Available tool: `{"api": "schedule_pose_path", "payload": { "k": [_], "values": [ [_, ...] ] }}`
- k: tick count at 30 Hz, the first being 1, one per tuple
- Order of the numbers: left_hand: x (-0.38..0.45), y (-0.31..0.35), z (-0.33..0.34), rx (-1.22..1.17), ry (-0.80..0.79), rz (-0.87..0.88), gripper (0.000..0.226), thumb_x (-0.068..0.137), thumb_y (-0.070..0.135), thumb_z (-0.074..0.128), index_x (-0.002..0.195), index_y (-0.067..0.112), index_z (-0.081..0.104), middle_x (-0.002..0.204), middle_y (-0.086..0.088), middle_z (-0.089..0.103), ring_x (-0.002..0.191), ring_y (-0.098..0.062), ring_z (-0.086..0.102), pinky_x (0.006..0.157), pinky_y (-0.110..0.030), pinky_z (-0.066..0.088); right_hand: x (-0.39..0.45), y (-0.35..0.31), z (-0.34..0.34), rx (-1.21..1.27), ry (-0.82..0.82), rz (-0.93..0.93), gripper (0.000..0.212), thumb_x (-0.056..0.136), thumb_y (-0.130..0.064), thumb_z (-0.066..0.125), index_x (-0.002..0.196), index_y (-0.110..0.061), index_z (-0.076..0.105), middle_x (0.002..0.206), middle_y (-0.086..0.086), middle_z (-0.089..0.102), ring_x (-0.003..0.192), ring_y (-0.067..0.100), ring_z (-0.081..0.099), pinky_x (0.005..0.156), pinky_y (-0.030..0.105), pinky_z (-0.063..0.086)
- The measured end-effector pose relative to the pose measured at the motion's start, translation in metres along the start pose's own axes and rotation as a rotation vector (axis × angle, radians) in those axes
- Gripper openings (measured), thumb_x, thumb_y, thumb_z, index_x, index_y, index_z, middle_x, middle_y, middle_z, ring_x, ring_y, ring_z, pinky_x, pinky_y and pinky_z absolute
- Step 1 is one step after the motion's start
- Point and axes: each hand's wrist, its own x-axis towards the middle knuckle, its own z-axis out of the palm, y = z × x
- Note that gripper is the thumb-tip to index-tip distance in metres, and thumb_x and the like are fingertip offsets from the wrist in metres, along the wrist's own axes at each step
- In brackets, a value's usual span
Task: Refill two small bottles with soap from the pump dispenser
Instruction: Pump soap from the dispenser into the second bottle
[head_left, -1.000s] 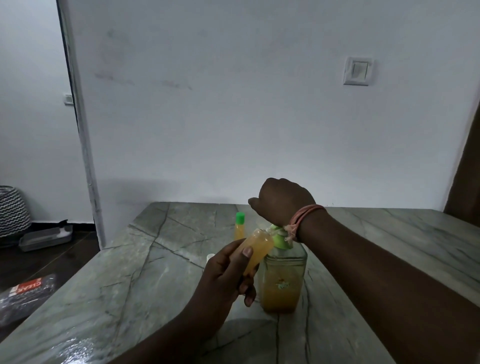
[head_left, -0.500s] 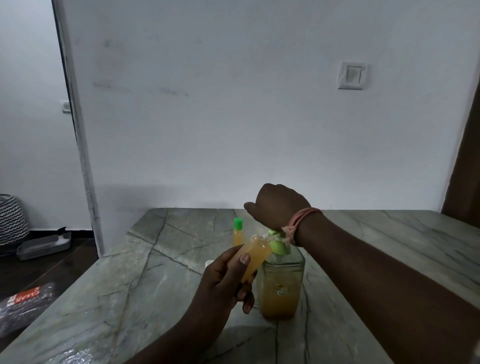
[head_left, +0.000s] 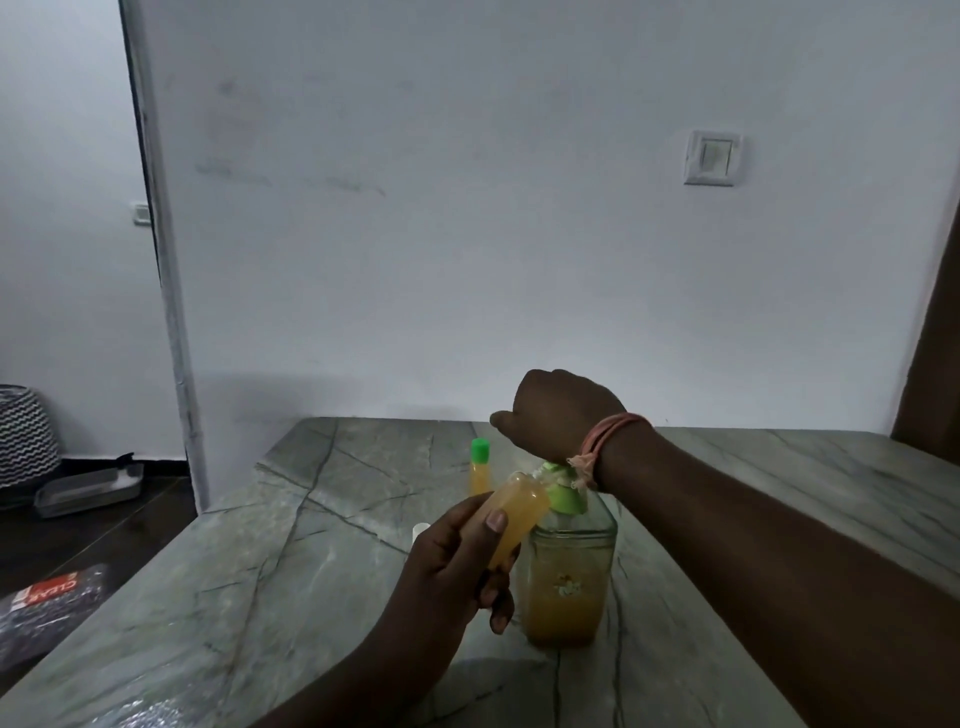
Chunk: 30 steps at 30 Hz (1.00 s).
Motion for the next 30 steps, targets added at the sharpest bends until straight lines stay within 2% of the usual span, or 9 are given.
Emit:
{"api": "schedule_pose_path", "payload": {
  "k": [2,6,11,14,18,24,30],
  "values": [
    [0.001,0.0,0.0,0.005,0.006,0.002,0.034,0.088,0.039,0.06,0.114,0.018,0.067,0.078,-0.011,0.059,0.053,-0.015,0.048,0.047,-0.029,0.047,0.001,0.002,0.008,0.052,0.02,0.023,0.04,0.089,-0.049,0.052,0.063,-0.02,0.042,0.07,0.001,0.053,0.07,0.023,0.053,0.064,0.03,0.041],
    [0.001,0.0,0.001,-0.022,0.023,-0.026,0.043,0.086,0.036,0.061,0.123,0.012,0.062,0.076,-0.011,0.06,0.05,-0.015,0.048,0.045,-0.029,0.047,-0.001,0.01,0.013,0.133,-0.011,0.059,0.047,0.086,-0.05,0.053,0.053,-0.02,0.04,0.057,0.0,0.045,0.064,0.026,0.053,0.061,0.029,0.04],
    [-0.002,0.002,0.001,-0.054,0.022,-0.042,0.048,0.083,0.038,0.068,0.123,0.013,0.063,0.076,-0.012,0.059,0.053,-0.018,0.048,0.046,-0.03,0.046,0.001,0.007,0.006,0.07,-0.091,0.061,0.04,0.088,-0.053,0.053,0.065,-0.023,0.041,0.072,-0.001,0.05,0.075,0.023,0.056,0.068,0.031,0.044],
    [-0.001,-0.002,-0.001,-0.05,0.012,-0.055,0.051,0.085,0.039,0.067,0.127,0.012,0.06,0.076,-0.01,0.06,0.054,-0.018,0.049,0.048,-0.031,0.046,0.004,0.007,0.001,0.014,-0.074,0.029,0.036,0.089,-0.05,0.053,0.071,-0.02,0.042,0.073,-0.002,0.045,0.076,0.023,0.052,0.068,0.031,0.042],
    [0.001,-0.005,-0.002,-0.062,0.011,-0.043,0.045,0.085,0.04,0.065,0.122,0.014,0.064,0.078,-0.013,0.06,0.054,-0.018,0.049,0.049,-0.031,0.046,0.004,0.006,0.012,0.058,-0.02,0.069,0.038,0.088,-0.049,0.054,0.065,-0.021,0.041,0.067,-0.002,0.046,0.073,0.024,0.055,0.066,0.03,0.042],
    [0.001,-0.004,-0.001,-0.056,-0.016,0.002,0.045,0.082,0.045,0.067,0.117,0.017,0.068,0.08,-0.012,0.059,0.054,-0.017,0.047,0.05,-0.031,0.047,-0.001,0.011,0.011,0.094,-0.041,0.092,0.039,0.089,-0.047,0.055,0.062,-0.021,0.042,0.064,-0.003,0.048,0.071,0.023,0.055,0.064,0.029,0.043],
    [-0.002,0.002,0.001,-0.066,0.006,-0.017,0.037,0.084,0.042,0.068,0.115,0.021,0.07,0.079,-0.013,0.057,0.057,-0.019,0.049,0.051,-0.032,0.047,-0.01,0.002,0.001,0.048,-0.002,0.112,0.025,0.089,-0.044,0.051,0.08,-0.02,0.048,0.093,0.004,0.063,0.079,0.024,0.054,0.069,0.03,0.041]
  ]
}}
